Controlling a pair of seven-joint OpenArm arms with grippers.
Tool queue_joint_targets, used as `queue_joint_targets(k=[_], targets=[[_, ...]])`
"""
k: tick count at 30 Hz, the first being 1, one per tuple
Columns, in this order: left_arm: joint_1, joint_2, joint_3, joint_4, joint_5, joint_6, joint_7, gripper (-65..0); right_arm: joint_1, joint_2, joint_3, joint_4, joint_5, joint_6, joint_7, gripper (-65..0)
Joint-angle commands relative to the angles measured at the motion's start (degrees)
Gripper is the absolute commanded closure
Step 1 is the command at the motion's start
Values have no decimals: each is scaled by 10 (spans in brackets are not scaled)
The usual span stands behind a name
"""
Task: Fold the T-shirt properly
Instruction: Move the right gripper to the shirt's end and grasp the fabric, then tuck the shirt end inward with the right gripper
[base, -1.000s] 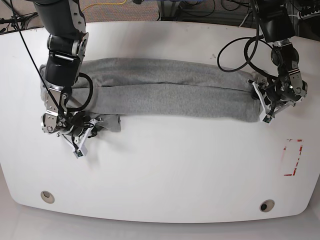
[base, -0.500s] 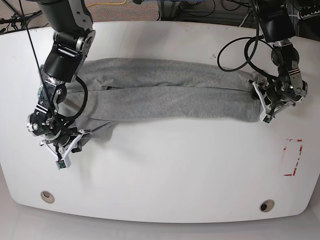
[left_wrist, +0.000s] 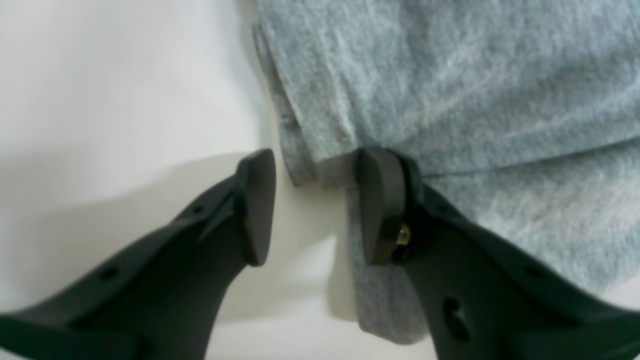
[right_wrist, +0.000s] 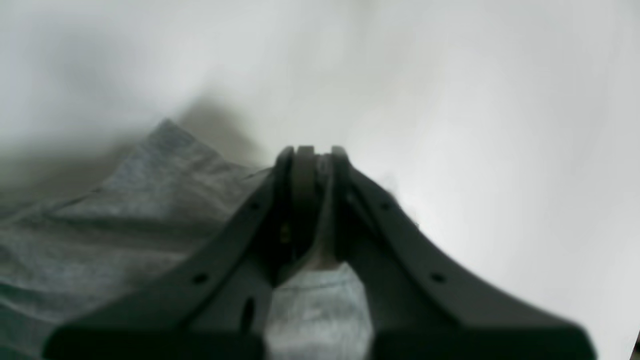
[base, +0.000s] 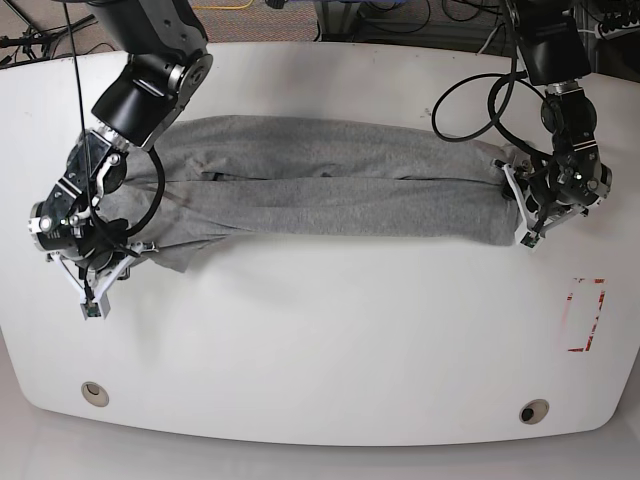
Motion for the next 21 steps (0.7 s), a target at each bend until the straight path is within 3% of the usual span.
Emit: queue_joint_targets(k=[1, 7, 12, 21], targets=[[2, -1, 9, -1, 11, -1, 18, -261, -5, -11, 13, 65, 4, 0, -42, -2], [2, -1, 17, -1, 11, -1, 18, -261, -45, -42, 19, 149, 5, 0, -101, -2], [2, -1, 17, -1, 11, -1, 20, -261, -88, -59, 17, 204, 36, 0, -104, -2], [17, -16, 14, -1, 11, -1, 21, -261, -149, -58, 17, 211, 64, 0, -104, 0]])
